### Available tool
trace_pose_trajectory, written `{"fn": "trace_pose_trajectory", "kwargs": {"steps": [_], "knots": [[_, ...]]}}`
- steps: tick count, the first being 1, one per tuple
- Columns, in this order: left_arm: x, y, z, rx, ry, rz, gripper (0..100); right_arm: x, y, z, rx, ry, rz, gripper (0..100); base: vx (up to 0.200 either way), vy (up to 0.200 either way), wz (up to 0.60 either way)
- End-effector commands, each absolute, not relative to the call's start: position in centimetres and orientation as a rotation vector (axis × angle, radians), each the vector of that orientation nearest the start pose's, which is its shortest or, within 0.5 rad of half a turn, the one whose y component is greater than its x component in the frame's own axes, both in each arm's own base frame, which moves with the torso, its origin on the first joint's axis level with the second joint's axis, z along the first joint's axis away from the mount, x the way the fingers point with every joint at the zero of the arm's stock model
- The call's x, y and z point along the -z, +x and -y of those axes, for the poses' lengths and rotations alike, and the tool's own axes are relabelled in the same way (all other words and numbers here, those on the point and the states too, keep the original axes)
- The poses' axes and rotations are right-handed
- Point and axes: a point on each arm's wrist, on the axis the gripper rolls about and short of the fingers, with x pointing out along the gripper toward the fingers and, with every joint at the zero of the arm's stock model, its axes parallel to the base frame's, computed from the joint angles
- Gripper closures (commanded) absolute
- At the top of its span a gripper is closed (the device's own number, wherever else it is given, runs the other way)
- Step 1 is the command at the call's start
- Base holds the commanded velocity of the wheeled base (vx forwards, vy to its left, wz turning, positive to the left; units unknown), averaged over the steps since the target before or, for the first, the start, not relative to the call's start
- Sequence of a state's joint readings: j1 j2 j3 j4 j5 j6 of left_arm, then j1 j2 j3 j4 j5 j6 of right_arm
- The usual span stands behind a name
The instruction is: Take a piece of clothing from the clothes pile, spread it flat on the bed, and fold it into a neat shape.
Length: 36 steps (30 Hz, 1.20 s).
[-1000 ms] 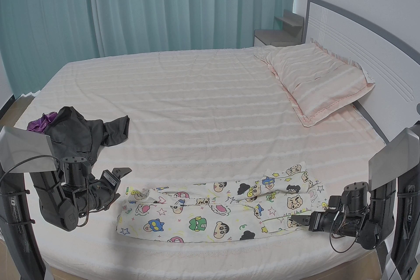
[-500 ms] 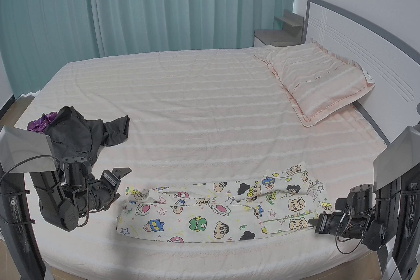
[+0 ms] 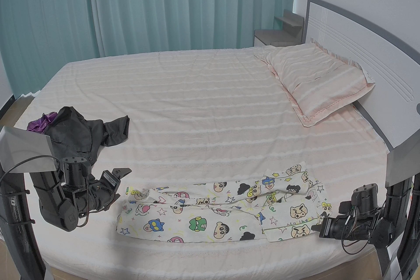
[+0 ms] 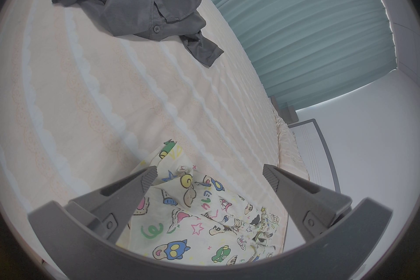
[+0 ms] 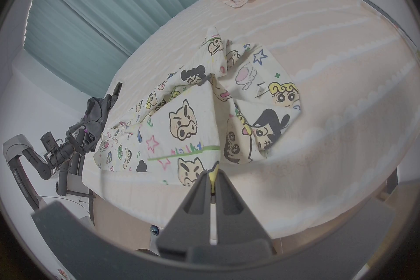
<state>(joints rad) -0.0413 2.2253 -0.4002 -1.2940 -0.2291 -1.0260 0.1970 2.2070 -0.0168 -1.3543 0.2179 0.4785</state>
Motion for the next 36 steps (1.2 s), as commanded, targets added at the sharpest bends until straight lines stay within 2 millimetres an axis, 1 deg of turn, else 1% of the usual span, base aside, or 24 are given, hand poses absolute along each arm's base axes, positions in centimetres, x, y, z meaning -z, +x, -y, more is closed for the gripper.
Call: {"fn": "trace_pose_trajectory", "kwargs": {"steps": [1,7,8,10,14,16,19,21,22,23,24,26,29,30,31,32,36], "knots": [[0.2,29.9,1.7,-0.033,-1.045,-0.621,0,1.7,19.7,-4.3,-0.184,0.451,-0.927,100,0.0,0.0,0.0],[0.2,29.9,1.7,-0.033,-1.045,-0.621,0,3.4,19.7,-4.3,-0.188,0.41,-0.979,100,0.0,0.0,0.0],[0.2,29.9,1.7,-0.033,-1.045,-0.621,0,3.6,19.7,-4.3,-0.186,0.406,-0.986,0,0.0,0.0,0.0],[0.2,29.9,1.8,-0.031,-1.045,-0.622,0,4.2,19.7,-4.4,-0.184,0.403,-1.006,0,0.0,0.0,0.0],[0.2,29.9,1.7,-0.033,-1.045,-0.621,0,4.0,19.9,-4.4,-0.19,0.406,-0.982,0,0.0,0.0,0.0],[0.2,29.9,1.8,-0.031,-1.045,-0.622,0,3.0,20.2,-4.4,-0.196,0.41,-0.923,0,0.0,0.0,0.0],[0.2,29.9,1.7,-0.033,-1.045,-0.621,0,1.1,20.6,-4.0,-0.206,0.426,-0.809,0,0.0,0.0,0.0],[0.2,29.9,1.8,-0.031,-1.045,-0.621,0,0.2,21.3,-3.7,-0.209,0.435,-0.739,0,0.0,0.0,0.0],[0.2,29.9,1.8,-0.031,-1.045,-0.621,0,-0.1,22.1,-3.5,-0.206,0.439,-0.698,0,0.0,0.0,0.0],[0.2,29.9,1.8,-0.031,-1.045,-0.621,0,-0.1,22.3,-3.5,-0.206,0.439,-0.692,0,0.0,0.0,0.0],[0.2,29.9,1.7,-0.033,-1.045,-0.621,0,-0.5,23.7,-3.1,-0.195,0.447,-0.638,0,0.0,0.0,0.0],[0.2,29.9,1.7,-0.033,-1.045,-0.621,0,-0.5,25.3,-2.9,-0.188,0.451,-0.603,0,0.0,0.0,0.0],[0.2,29.9,1.7,-0.033,-1.045,-0.621,0,-0.2,27.4,-3.0,-0.186,0.453,-0.598,0,0.0,0.0,0.0],[0.2,29.9,1.7,-0.033,-1.045,-0.621,0,-0.2,27.5,-3.0,-0.186,0.453,-0.598,0,0.0,0.0,0.0],[0.2,29.9,1.7,-0.033,-1.045,-0.621,0,0.0,28.7,-3.2,-0.189,0.457,-0.601,0,0.0,0.0,0.0],[0.2,29.9,1.7,-0.033,-1.045,-0.621,0,0.3,29.4,-3.3,-0.187,0.458,-0.599,0,0.0,0.0,0.0],[0.2,29.9,1.7,-0.033,-1.045,-0.621,0,1.3,31.7,-3.2,-0.177,0.452,-0.6,0,0.0,0.0,0.0]]}}
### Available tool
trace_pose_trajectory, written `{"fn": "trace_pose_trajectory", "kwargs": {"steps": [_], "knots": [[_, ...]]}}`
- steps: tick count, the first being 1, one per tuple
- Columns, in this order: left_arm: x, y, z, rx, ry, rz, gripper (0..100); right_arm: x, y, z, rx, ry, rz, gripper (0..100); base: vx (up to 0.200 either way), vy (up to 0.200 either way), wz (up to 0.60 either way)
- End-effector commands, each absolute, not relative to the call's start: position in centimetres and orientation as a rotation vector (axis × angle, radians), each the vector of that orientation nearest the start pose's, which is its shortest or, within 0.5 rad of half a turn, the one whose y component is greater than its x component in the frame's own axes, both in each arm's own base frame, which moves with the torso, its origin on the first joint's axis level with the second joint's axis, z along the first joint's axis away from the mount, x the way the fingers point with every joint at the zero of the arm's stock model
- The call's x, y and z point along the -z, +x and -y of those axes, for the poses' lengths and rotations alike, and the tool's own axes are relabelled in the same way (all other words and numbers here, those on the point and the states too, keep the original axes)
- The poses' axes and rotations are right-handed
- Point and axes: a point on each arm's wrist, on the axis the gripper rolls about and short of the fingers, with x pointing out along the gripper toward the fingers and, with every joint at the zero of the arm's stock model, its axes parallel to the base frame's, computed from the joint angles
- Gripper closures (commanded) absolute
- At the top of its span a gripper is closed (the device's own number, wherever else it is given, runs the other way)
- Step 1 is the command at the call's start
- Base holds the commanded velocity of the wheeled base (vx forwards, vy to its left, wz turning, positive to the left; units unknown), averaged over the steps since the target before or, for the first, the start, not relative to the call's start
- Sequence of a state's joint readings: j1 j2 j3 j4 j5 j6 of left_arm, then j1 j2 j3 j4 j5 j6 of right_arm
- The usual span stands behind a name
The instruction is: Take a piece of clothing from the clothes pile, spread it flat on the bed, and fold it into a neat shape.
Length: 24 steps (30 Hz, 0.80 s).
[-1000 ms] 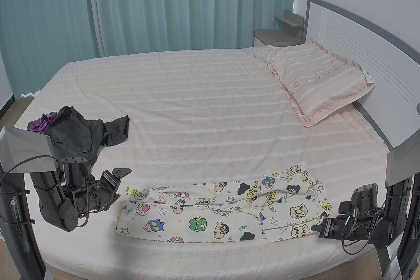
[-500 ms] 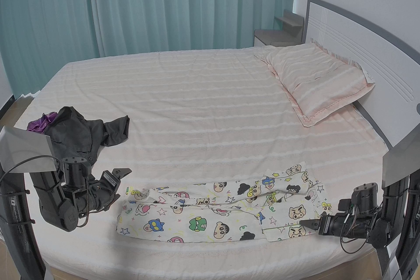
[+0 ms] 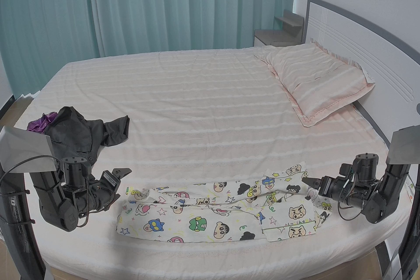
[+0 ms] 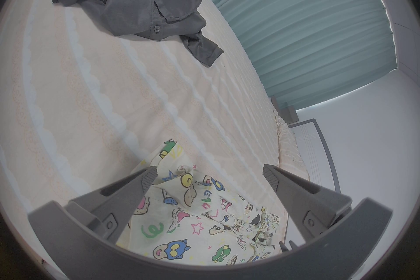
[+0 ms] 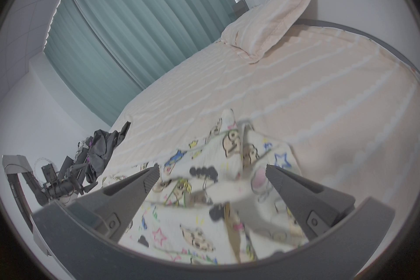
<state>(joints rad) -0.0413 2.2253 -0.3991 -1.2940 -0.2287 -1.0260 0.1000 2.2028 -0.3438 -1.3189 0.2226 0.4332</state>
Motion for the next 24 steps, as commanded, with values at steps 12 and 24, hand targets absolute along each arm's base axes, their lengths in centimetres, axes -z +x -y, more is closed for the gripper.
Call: {"fn": "trace_pose_trajectory", "kwargs": {"steps": [12,24], "knots": [[0.2,29.9,1.7,-0.033,-1.045,-0.621,0,3.2,34.4,-2.9,-0.205,0.419,-0.667,0,0.0,0.0,0.0],[0.2,29.9,1.7,-0.033,-1.045,-0.621,0,3.2,34.3,-2.7,-0.223,0.416,-0.671,100,0.0,0.0,0.0]]}}
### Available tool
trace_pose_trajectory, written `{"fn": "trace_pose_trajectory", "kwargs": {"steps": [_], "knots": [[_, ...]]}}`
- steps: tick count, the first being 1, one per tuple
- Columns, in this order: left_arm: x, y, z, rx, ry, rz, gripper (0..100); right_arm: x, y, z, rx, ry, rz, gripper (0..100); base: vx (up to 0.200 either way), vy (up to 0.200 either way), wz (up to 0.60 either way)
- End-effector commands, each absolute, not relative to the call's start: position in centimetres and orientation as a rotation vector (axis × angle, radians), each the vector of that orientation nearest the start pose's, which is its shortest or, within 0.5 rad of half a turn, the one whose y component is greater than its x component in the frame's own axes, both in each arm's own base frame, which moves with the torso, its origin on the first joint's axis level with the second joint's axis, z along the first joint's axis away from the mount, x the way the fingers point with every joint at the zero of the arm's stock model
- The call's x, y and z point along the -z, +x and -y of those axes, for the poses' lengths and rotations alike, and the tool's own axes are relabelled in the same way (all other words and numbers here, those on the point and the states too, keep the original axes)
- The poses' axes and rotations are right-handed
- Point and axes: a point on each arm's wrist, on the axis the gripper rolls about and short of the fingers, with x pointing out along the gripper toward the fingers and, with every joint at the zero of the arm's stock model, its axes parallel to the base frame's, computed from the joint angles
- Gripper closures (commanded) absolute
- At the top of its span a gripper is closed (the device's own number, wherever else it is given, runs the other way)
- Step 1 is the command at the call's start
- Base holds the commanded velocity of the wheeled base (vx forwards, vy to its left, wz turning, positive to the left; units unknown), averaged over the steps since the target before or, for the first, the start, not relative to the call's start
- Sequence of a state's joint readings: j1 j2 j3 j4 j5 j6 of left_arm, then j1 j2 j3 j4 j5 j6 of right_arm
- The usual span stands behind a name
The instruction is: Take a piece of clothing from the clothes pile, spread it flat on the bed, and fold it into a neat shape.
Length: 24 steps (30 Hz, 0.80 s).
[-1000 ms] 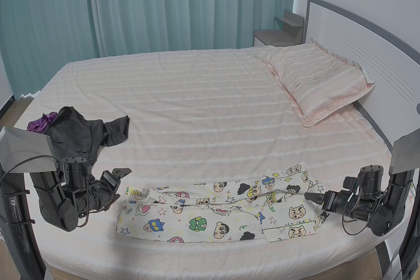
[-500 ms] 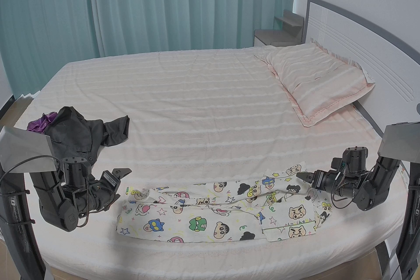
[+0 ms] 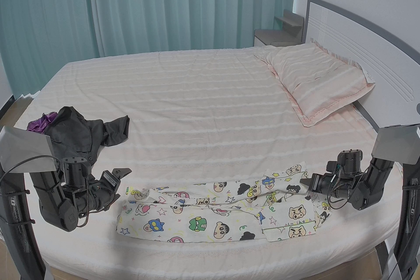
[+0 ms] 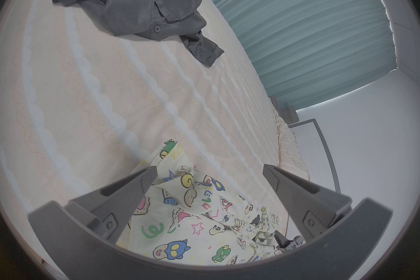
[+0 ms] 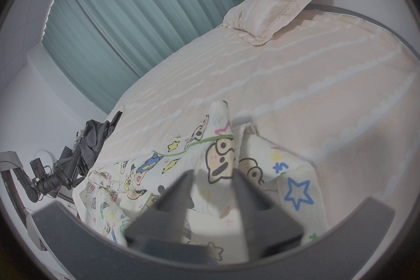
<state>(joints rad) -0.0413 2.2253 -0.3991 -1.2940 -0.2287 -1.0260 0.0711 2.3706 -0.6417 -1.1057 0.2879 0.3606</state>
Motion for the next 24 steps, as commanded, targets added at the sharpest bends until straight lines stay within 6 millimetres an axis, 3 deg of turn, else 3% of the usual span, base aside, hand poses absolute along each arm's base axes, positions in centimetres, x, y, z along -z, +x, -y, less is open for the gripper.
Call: {"fn": "trace_pose_trajectory", "kwargs": {"steps": [1,12,17,22,23,24], "knots": [[0.2,29.9,1.7,-0.033,-1.045,-0.621,0,2.9,34.3,-2.3,-0.214,0.419,-0.661,100,0.0,0.0,0.0],[0.2,29.9,1.7,-0.033,-1.045,-0.621,0,-0.6,34.3,-1.2,-0.244,0.439,-0.609,100,0.0,0.0,0.0],[0.2,29.9,1.8,-0.031,-1.043,-0.622,0,-0.9,35.3,-1.3,-0.249,0.438,-0.602,100,0.0,0.0,0.0],[0.4,29.8,1.8,-0.027,-1.019,-0.628,0,0.1,35.6,-1.3,-0.239,0.442,-0.639,100,0.0,0.0,0.0],[0.4,29.8,1.8,-0.028,-1.017,-0.629,0,0.4,35.7,-1.3,-0.236,0.444,-0.644,0,0.0,0.0,0.0],[0.4,29.8,1.8,-0.028,-1.017,-0.629,0,0.5,35.9,-1.3,-0.235,0.443,-0.642,0,0.0,0.0,0.0]]}}
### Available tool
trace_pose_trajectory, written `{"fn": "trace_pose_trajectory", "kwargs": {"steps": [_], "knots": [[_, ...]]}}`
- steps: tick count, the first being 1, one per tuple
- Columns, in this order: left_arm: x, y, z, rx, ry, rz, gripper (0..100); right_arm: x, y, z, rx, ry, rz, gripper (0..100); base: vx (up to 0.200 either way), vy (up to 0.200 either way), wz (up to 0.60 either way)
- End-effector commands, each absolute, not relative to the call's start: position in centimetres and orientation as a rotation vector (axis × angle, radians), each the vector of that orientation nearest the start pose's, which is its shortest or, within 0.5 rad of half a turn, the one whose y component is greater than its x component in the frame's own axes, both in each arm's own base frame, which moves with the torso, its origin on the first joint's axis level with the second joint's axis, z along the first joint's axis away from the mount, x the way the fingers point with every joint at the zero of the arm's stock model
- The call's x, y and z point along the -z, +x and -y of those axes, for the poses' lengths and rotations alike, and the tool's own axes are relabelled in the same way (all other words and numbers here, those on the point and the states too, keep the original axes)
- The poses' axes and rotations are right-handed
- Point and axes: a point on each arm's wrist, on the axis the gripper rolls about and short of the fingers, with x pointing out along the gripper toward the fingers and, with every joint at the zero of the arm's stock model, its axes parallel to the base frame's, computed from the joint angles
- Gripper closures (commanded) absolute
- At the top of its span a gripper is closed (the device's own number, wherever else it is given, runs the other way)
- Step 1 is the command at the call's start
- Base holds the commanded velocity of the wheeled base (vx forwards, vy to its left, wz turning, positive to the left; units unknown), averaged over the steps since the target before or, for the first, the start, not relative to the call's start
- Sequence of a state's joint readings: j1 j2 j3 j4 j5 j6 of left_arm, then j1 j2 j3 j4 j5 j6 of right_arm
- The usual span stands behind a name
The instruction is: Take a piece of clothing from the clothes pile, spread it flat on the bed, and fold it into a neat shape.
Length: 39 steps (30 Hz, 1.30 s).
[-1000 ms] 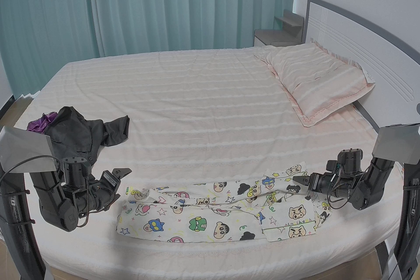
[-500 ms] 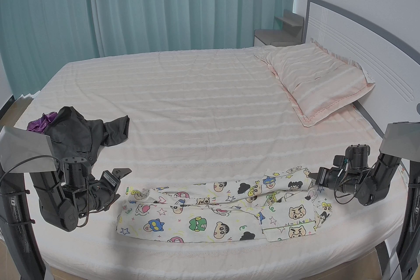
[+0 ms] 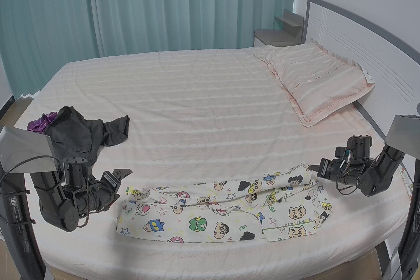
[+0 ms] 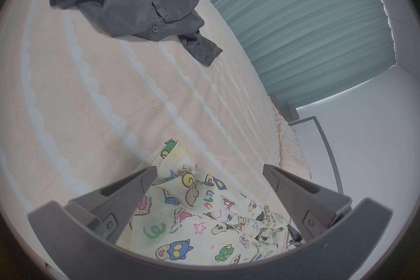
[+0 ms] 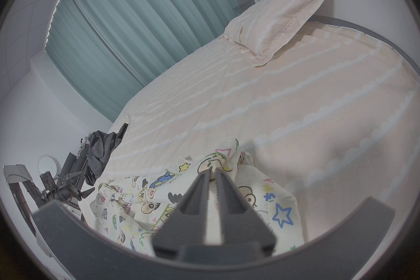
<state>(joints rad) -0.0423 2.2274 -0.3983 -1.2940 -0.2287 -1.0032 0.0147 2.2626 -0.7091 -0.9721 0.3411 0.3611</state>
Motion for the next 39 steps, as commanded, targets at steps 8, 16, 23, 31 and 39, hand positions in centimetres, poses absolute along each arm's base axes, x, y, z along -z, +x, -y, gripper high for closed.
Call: {"fn": "trace_pose_trajectory", "kwargs": {"steps": [8,16,23,31,39], "knots": [[0.4,29.8,1.8,-0.028,-1.017,-0.629,0,1.1,35.6,-1.0,-0.212,0.455,-0.656,0,0.0,0.0,0.0],[0.4,29.8,1.8,-0.028,-1.017,-0.629,0,2.4,32.2,0.7,-0.156,0.497,-0.762,0,0.0,0.0,0.0],[0.5,29.8,1.8,-0.03,-1.017,-0.63,0,2.5,31.7,-0.6,-0.167,0.547,-0.798,0,0.0,0.0,0.0],[0.4,29.8,1.8,-0.029,-1.017,-0.629,0,2.0,31.8,-2.6,-0.195,0.62,-0.812,0,0.0,0.0,0.0],[0.4,29.8,1.8,-0.029,-1.017,-0.629,0,3.9,33.6,-3.1,-0.194,0.616,-0.817,0,0.0,0.0,0.0]]}}
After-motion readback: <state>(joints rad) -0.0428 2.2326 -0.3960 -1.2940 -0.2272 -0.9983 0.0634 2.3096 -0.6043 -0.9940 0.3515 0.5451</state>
